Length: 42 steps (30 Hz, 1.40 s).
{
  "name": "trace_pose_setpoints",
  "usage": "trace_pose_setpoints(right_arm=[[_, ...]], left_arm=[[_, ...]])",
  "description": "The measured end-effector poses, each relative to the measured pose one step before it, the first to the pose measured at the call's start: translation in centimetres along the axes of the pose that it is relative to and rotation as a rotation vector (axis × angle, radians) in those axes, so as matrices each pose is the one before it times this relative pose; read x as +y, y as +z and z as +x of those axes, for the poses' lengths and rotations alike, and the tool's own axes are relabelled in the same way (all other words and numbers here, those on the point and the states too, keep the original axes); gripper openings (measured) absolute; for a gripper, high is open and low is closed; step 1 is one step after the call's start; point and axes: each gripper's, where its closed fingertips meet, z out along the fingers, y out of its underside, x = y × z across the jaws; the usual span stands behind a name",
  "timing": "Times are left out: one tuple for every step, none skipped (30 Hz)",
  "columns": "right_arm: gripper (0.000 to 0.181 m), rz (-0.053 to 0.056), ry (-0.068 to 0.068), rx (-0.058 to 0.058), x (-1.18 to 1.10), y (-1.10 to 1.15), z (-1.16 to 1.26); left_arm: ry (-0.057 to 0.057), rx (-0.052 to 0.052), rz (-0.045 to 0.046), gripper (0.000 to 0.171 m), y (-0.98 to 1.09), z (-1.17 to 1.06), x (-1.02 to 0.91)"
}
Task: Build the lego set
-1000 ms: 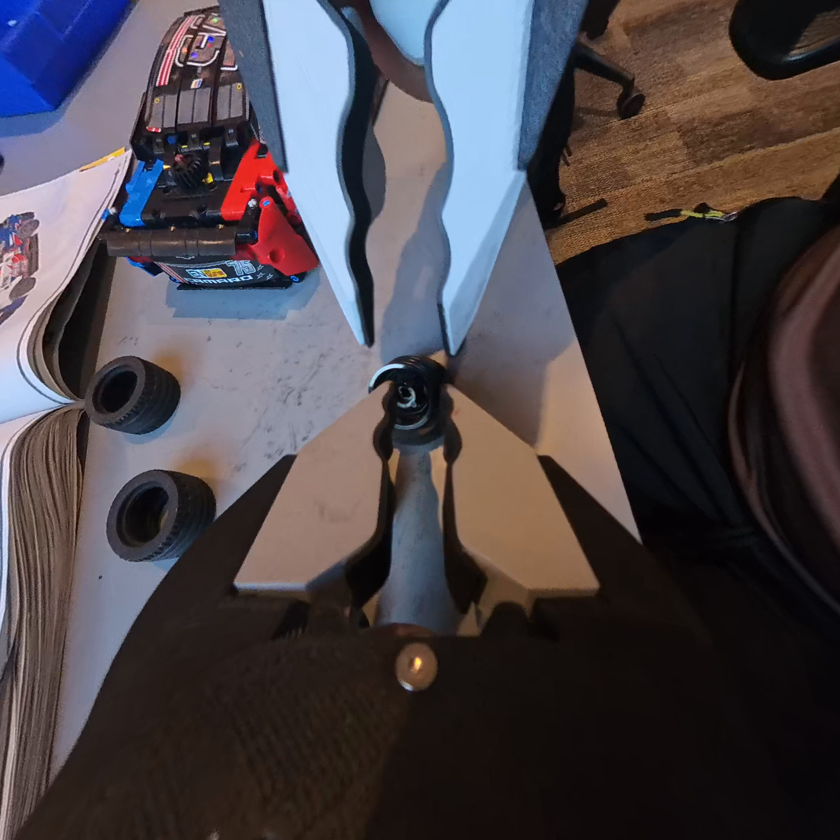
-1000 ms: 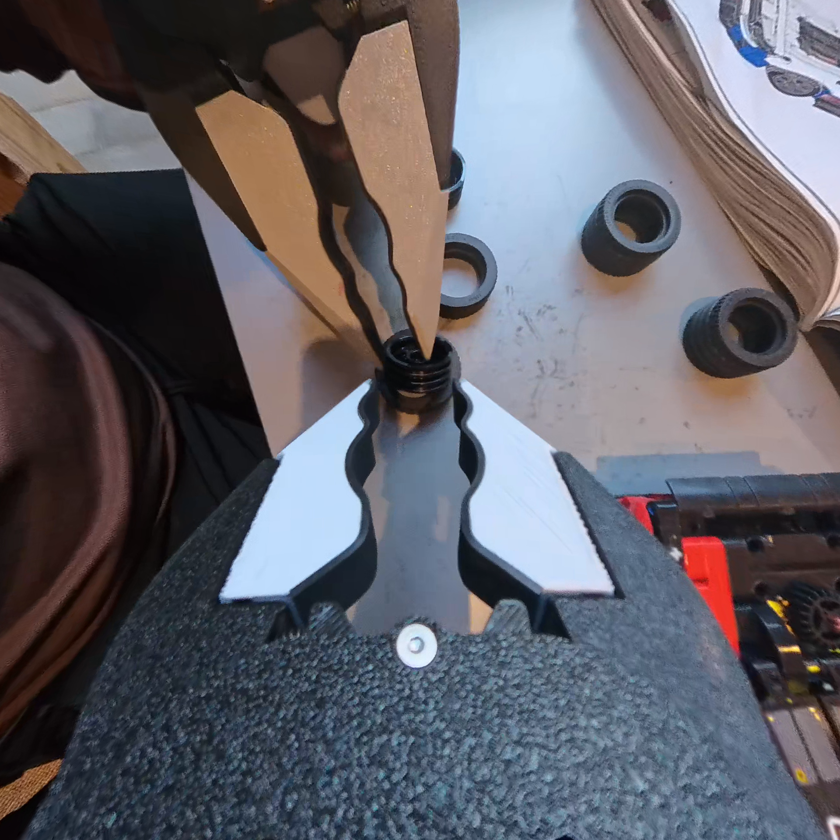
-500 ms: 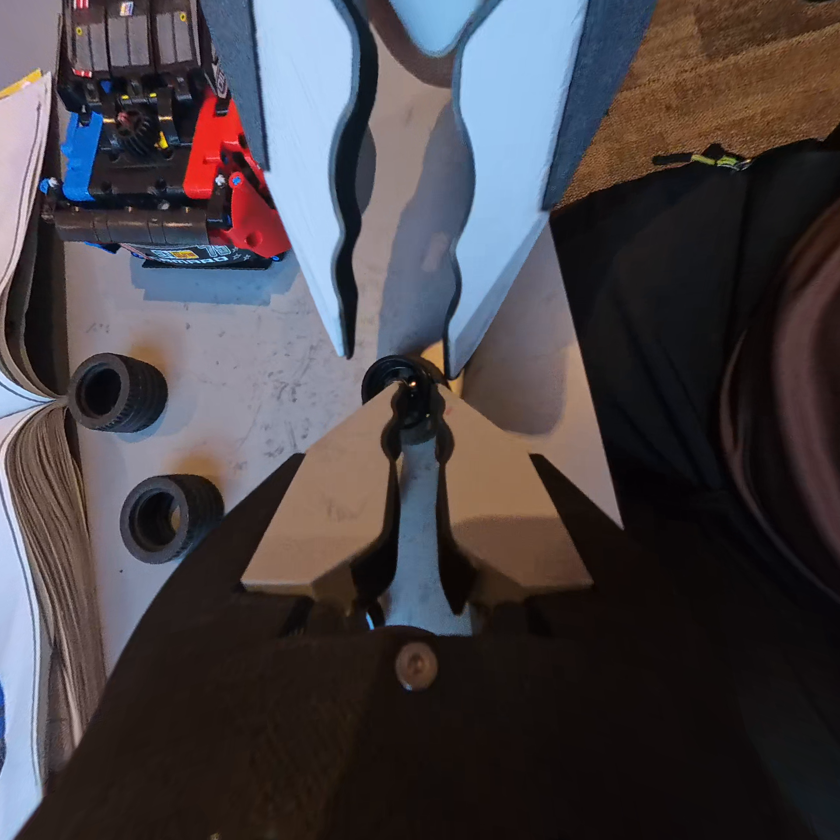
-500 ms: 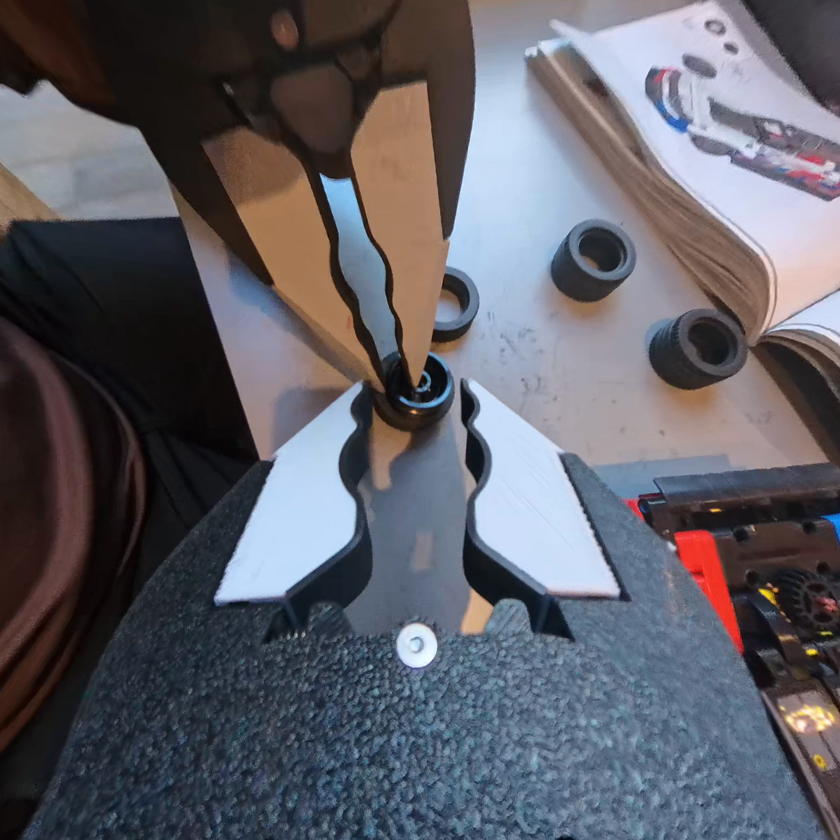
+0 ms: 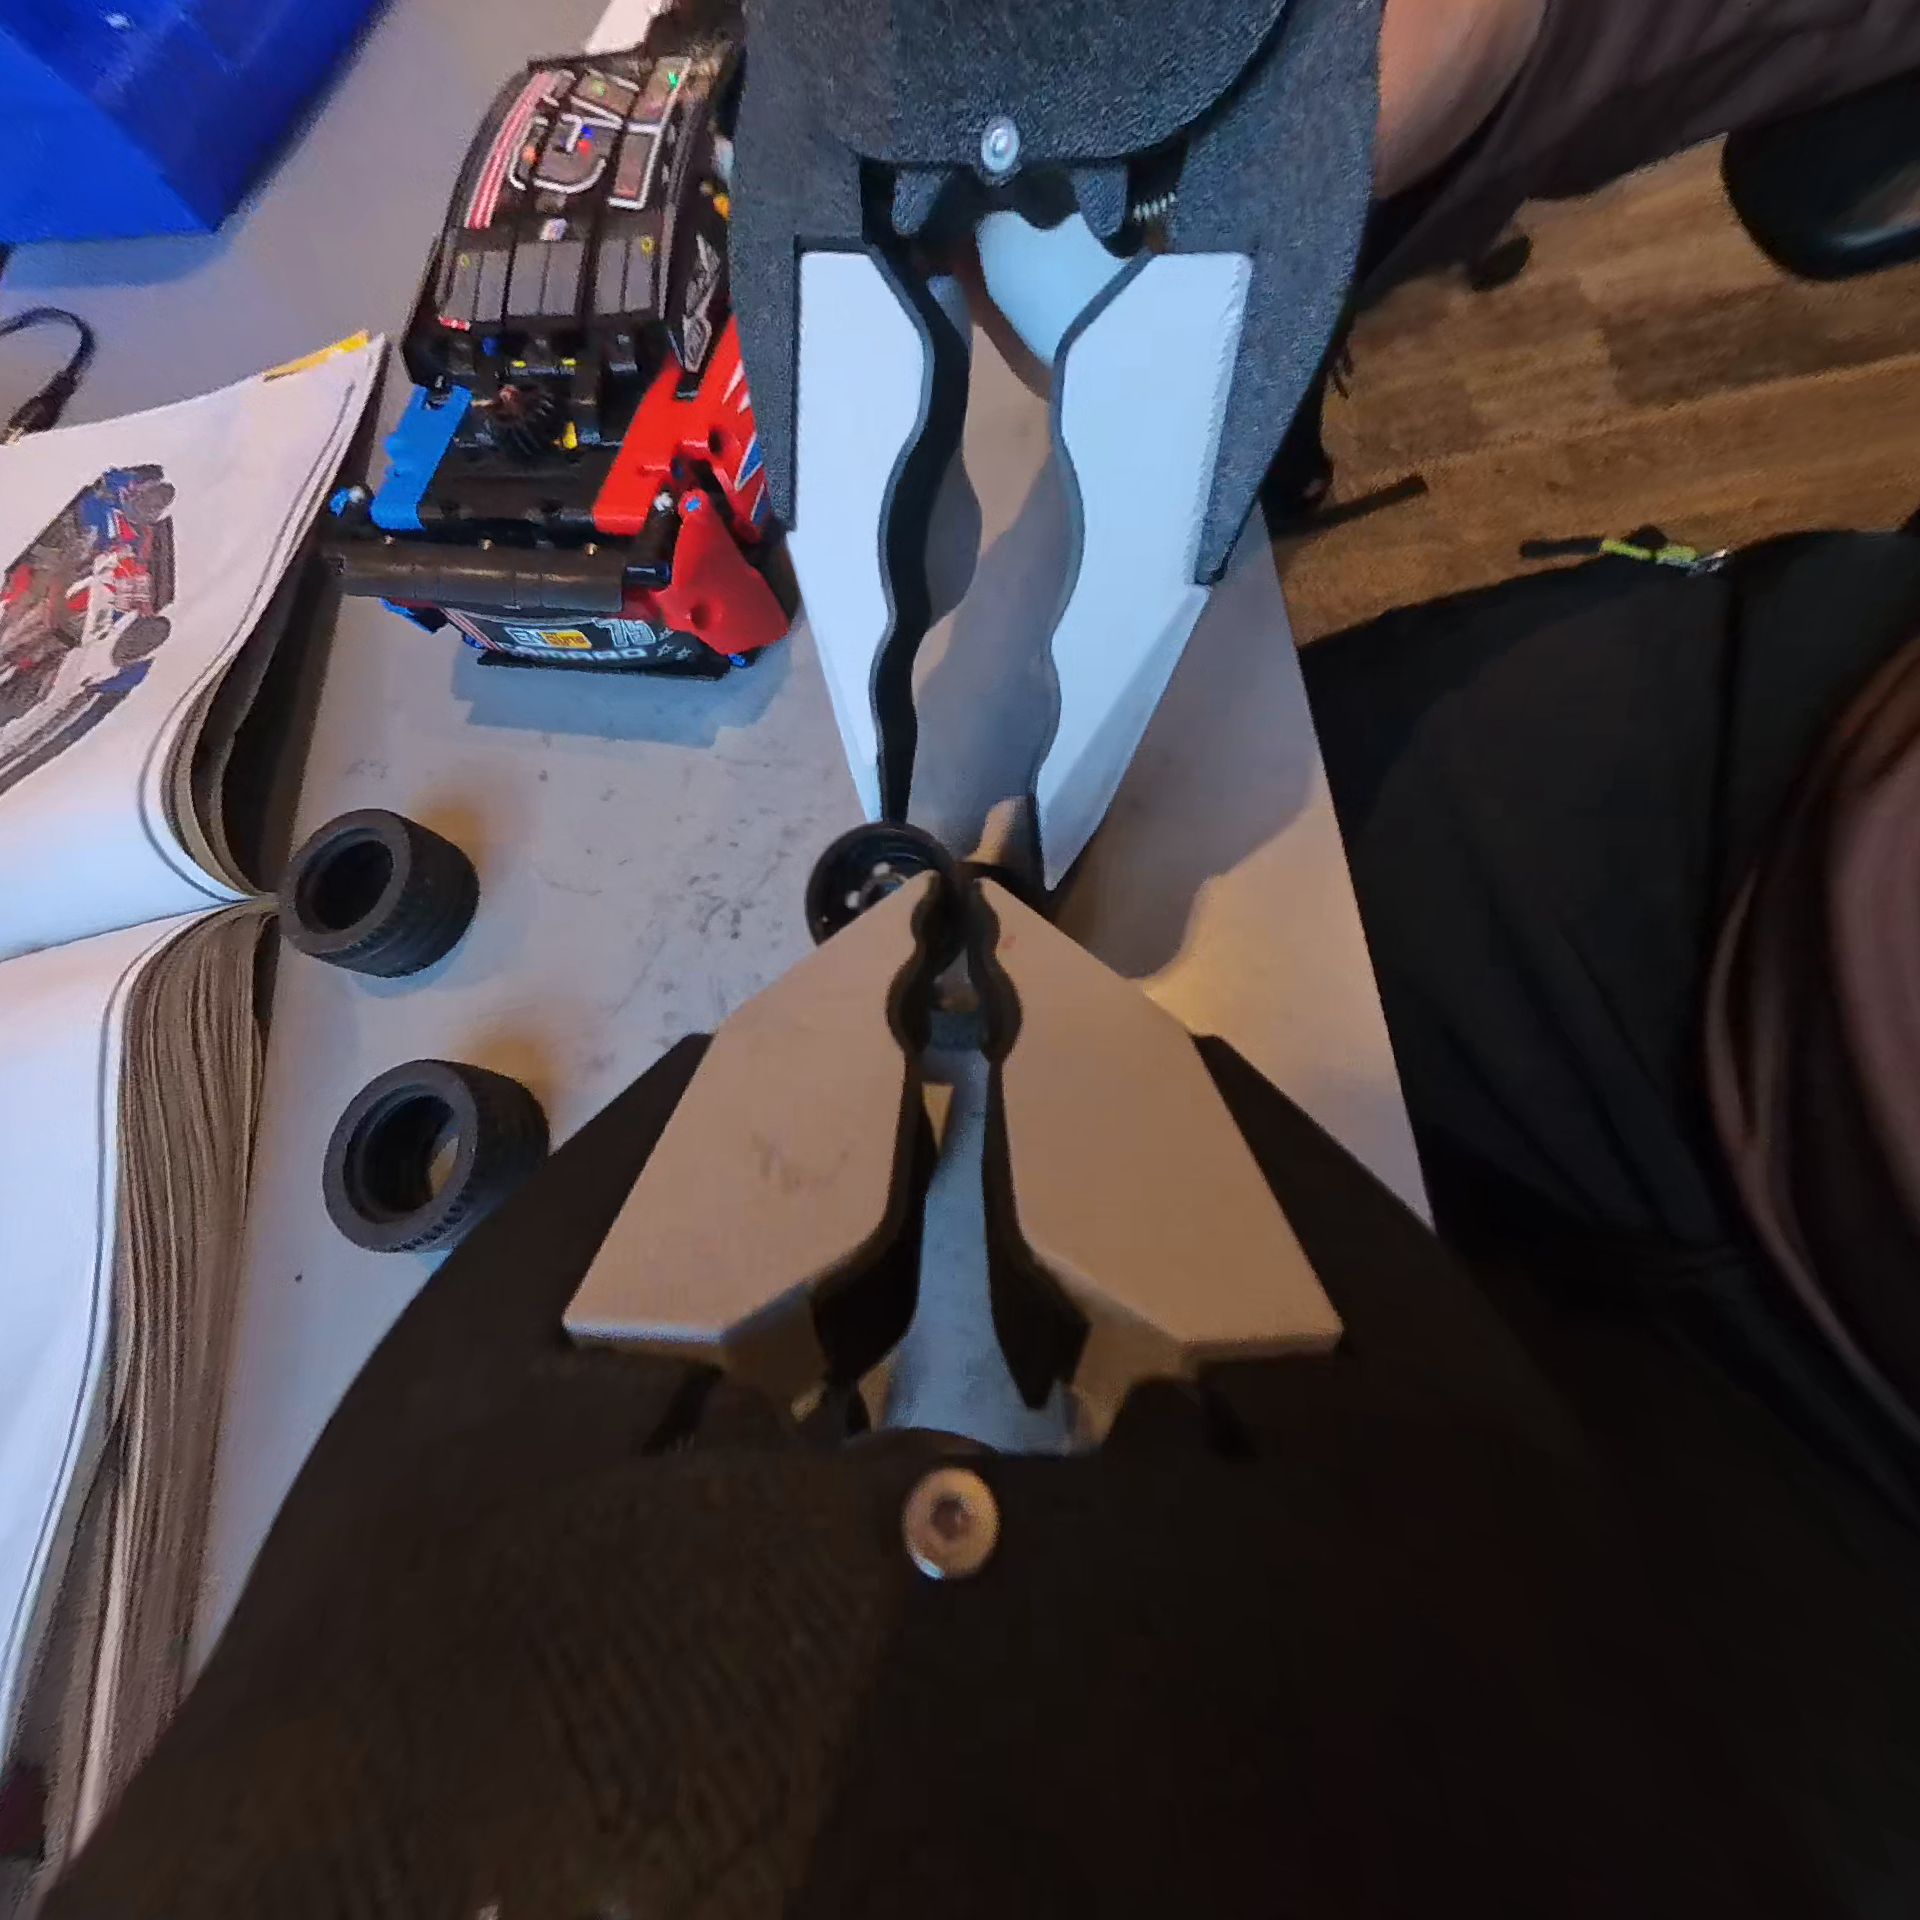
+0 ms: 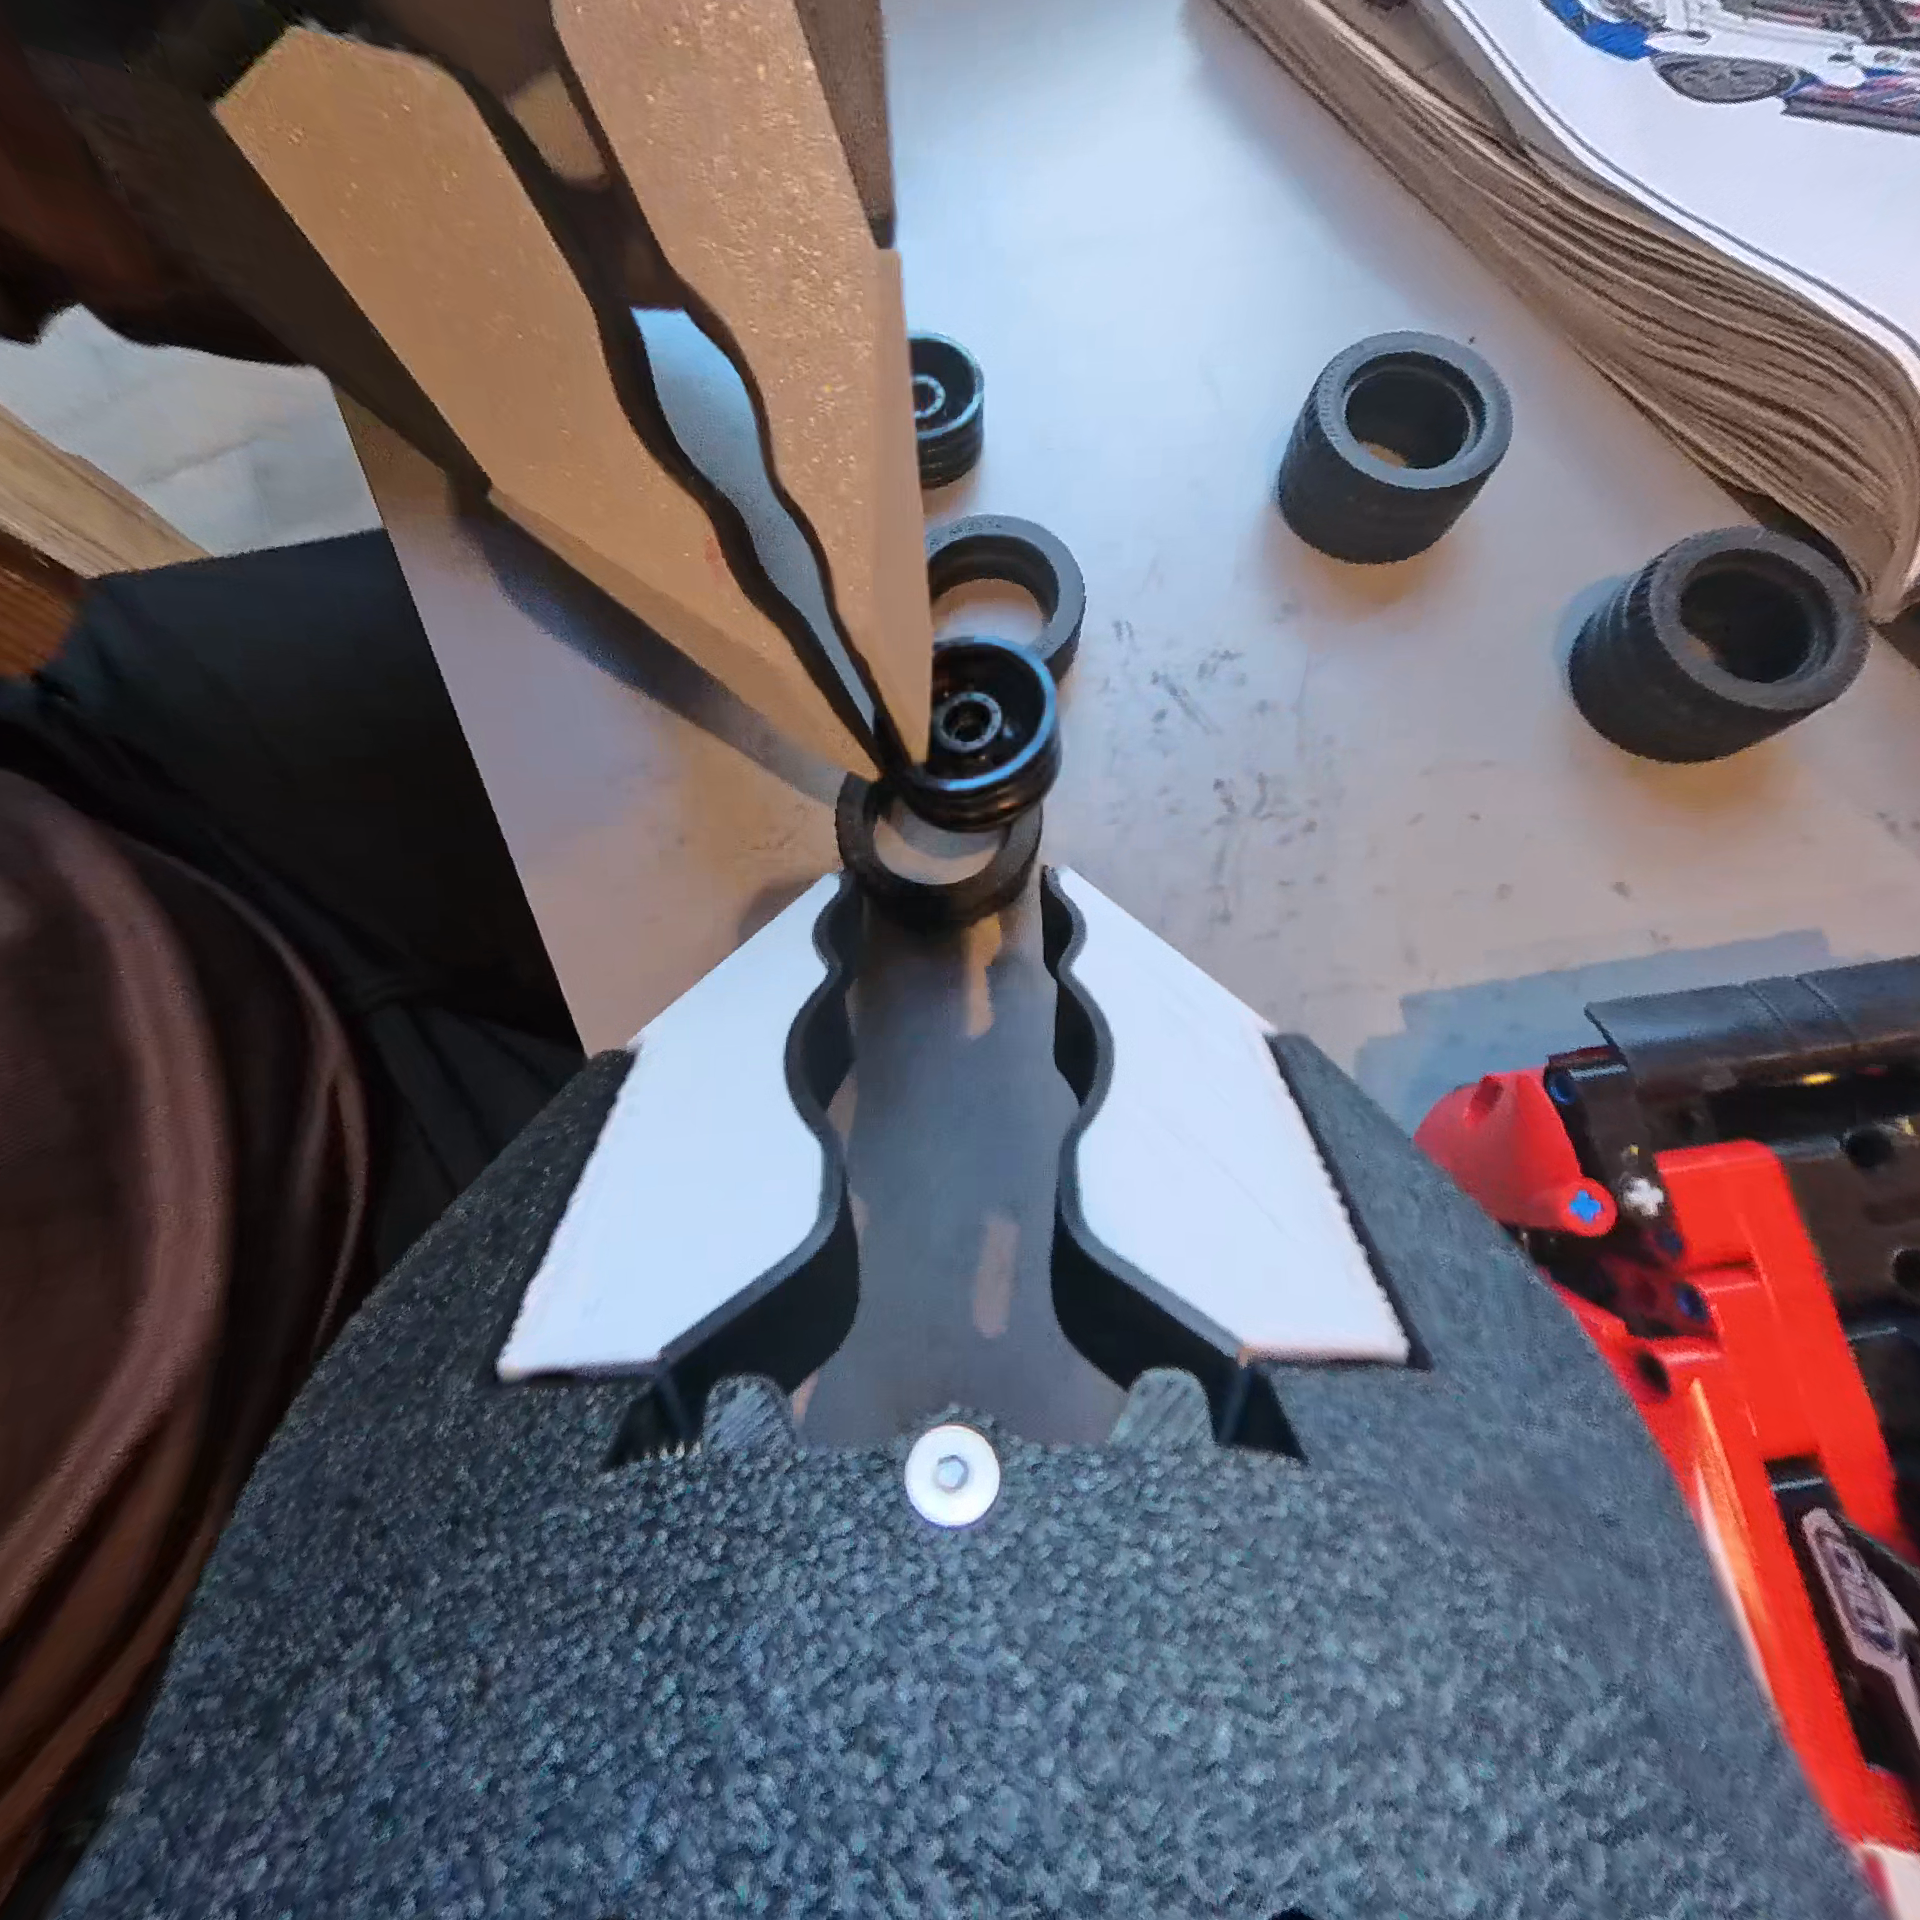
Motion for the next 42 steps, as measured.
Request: trace_pose_setpoints(right_arm=[[0.033, 0.0147, 0.0182, -0.0083, -0.117, -0.136, 0.008], [0.033, 0.0154, 0.0176, -0.0108, -0.161, -0.121, -0.019], [0.033, 0.0128, 0.0163, -0.0091, -0.121, -0.09, -0.008], [0.033, 0.0071, 0.0142, -0.0041, -0.035, -0.035, 0.071], [0.033, 0.0003, 0.0098, 0.0011, 0.058, -0.026, 0.121], [0.033, -0.0019, 0.0029, 0.0065, 0.099, -0.028, 0.183], [0.033, 0.0004, -0.0011, 0.008, 0.063, -0.042, 0.17], [0.033, 0.0012, 0.0002, 0.0024, 0.042, -0.027, 0.098], [0.033, 0.0009, 0.0032, -0.0036, 0.025, -0.021, 0.001], [0.033, 0.0013, 0.0033, -0.0038, -0.011, 0.005, -0.019], [0.034, 0.002, -0.0001, -0.0013, -0.056, 0.018, -0.024], [0.035, 0.0013, -0.0051, -0.0006, -0.075, 0.031, -0.055], [0.036, -0.0004, -0.0091, 0.0003, -0.079, 0.017, -0.08], [0.036, -0.0037, -0.0096, 0.0041, -0.016, 0.019, -0.025], [0.036, -0.0055, -0.0084, 0.0082, 0.025, 0.0, 0.023], [0.036, -0.0037, -0.0089, 0.0044, 0.03, 0.021, -0.025], [0.036, -0.0039, -0.009, -0.0019, 0.063, 0.042, -0.096], [0.036, -0.0069, -0.0082, -0.0022, 0.163, 0.085, -0.068], [0.036, -0.0062, -0.0071, 0.0019, 0.169, 0.082, 0.008], [0.036, -0.002, -0.0045, 0.004, 0.092, 0.024, 0.041], [0.036, 0.0067, -0.0048, 0.0043, -0.09, -0.132, 0.0], [0.036, 0.0201, -0.0107, 0.0003, -0.347, -0.308, -0.11], [0.036, 0.0284, -0.0139, -0.0099, -0.556, -0.449, -0.279], [0.036, 0.0281, -0.0101, -0.0161, -0.6, -0.447, -0.323], [0.036, 0.0187, -0.0013, -0.0136, -0.461, -0.297, -0.159], [0.036, 0.0033, 0.0044, -0.0071, -0.222, -0.075, 0.06], [0.036, -0.0095, -0.0031, -0.0042, -0.024, 0.14, 0.129], [0.037, -0.0164, -0.0194, -0.0079, 0.126, 0.285, 0.029], [0.04, -0.0196, -0.0327, -0.0112, 0.211, 0.344, -0.076], [0.042, -0.016, -0.0372, -0.0155, 0.18, 0.329, -0.171], [0.043, -0.009, -0.0313, -0.0212, 0.072, 0.281, -0.267], [0.042, -0.011, -0.018, -0.0148, 0.066, 0.27, -0.093], [0.041, -0.0208, -0.0073, -0.0058, 0.203, 0.272, 0.106], [0.038, -0.0249, -0.0064, -0.0031, 0.271, 0.249, 0.131], [0.032, -0.0185, -0.0097, -0.0023, 0.187, 0.2, 0.083], [0.03, -0.0075, -0.0099, -0.0019, 0.007, 0.139, 0.042], [0.03, -0.0011, -0.0058, -0.0038, -0.093, 0.106, -0.024], [0.029, -0.0022, -0.0018, -0.0022, -0.059, 0.08, 0.037], [0.029, -0.0043, -0.0011, 0.0023, 0.024, 0.068, 0.118], [0.029, -0.005, -0.0002, 0.0036, 0.062, 0.048, 0.132], [0.028, -0.0094, 0.003, 0.0002, 0.147, 0.064, 0.075], [0.028, -0.0127, 0.005, 0.0003, 0.213, 0.034, 0.07]], left_arm=[[-0.0114, -0.0075, 0.01924, 0.0, -0.097, -0.095, -0.157], [-0.0126, -0.0078, 0.01376, 0.0, -0.015, -0.114, -0.031], [-0.013, 0.0034, -0.00304, 0.0, 0.067, 0.027, 0.246], [-0.0088, -0.0016, -0.01058, 0.0, 0.109, -0.04, 0.384], [-0.0031, -0.009, -0.00834, 0.0, 0.099, -0.09, 0.351], [-0.0009, -0.0089, -0.00564, 0.0, 0.035, -0.066, 0.252], [0.0003, -0.006, 0.00118, 0.0, -0.045, 0.009, 0.106], [-0.001, -0.006, 0.00885, 0.0, -0.117, -0.008, -0.027], [-0.0038, -0.0055, 0.01041, 0.0, -0.132, -0.038, -0.069], [-0.0061, -0.0035, 0.00419, 0.0, -0.11, -0.067, 0.023], [-0.0051, -0.0045, 0.0002, 0.0, -0.1, -0.103, 0.065], [-0.0019, -0.003, -0.00027, 0.0, -0.129, -0.051, 0.039], [0.0017, -0.0009, 0.00016, 0.0, -0.177, 0.022, -0.022], [0.0075, 0.0034, -0.0003, 0.0, -0.241, 0.132, -0.107], [0.0135, 0.0054, -0.00132, 0.0, -0.265, 0.209, -0.142], [0.0159, 0.0054, -0.00946, 0.0, -0.211, 0.194, -0.051], [0.016, 0.0021, -0.01508, 0.0, -0.136, 0.112, 0.022], [0.0146, -0.0064, -0.01151, 0.0, -0.022, -0.055, -0.008], [0.011, -0.0054, -0.00607, 0.0, 0.083, -0.087, -0.04], [0.0064, 0.0007, -0.00195, 0.0, 0.182, -0.014, -0.075], [0.003, 0.0067, 0.00261, 0.0, 0.232, 0.072, -0.107], [0.0039, 0.0104, 0.00362, 0.0, 0.272, 0.162, -0.109], [0.0142, 0.011, 0.00737, 0.0, 0.292, 0.242, -0.137], [0.0247, 0.0103, 0.01088, 0.0, 0.273, 0.305, -0.134], [0.0224, 0.007, 0.00656, 0.0, 0.274, 0.245, -0.065], [0.0166, 0.005, -0.00321, 0.0, 0.256, 0.182, 0.081], [0.0192, 0.0048, -0.00693, 0.0, 0.212, 0.175, 0.111], [0.0253, 0.0045, 0.00073, 0.0, 0.145, 0.202, 0.001], [0.025, 0.0027, 0.00493, 0.0, 0.096, 0.165, -0.061], [0.0226, 0.0056, 0.00491, 0.0, 0.049, 0.194, -0.083], [0.0201, 0.0021, 0.0011, 0.0, 0.045, 0.108, -0.028], [0.0178, -0.0075, -0.00911, 0.0, 0.063, -0.065, 0.17], [0.0128, -0.0113, -0.01476, 0.0, 0.067, -0.143, 0.281], [0.0089, -0.0001, 0.00309, 0.0, -0.099, 0.011, -0.006], [0.0054, 0.0, -0.00503, 0.0, -0.104, 0.028, 0.095], [0.0077, -0.0022, -0.00532, 0.0, -0.115, 0.001, 0.11], [0.0066, -0.0001, 0.001, 0.0, -0.087, 0.037, 0.037], [0.0039, 0.0001, 0.00384, 0.0, -0.049, 0.006, 0.044], [-0.001, 0.0015, 0.00614, 0.0, -0.04, -0.035, 0.031], [-0.0129, -0.0016, 0.00586, 0.0, 0.007, -0.129, 0.07], [-0.0206, 0.0022, 0.00463, 0.0, 0.049, -0.093, 0.093], [-0.0162, 0.0022, 0.00429, 0.0, 0.038, -0.073, 0.083]])
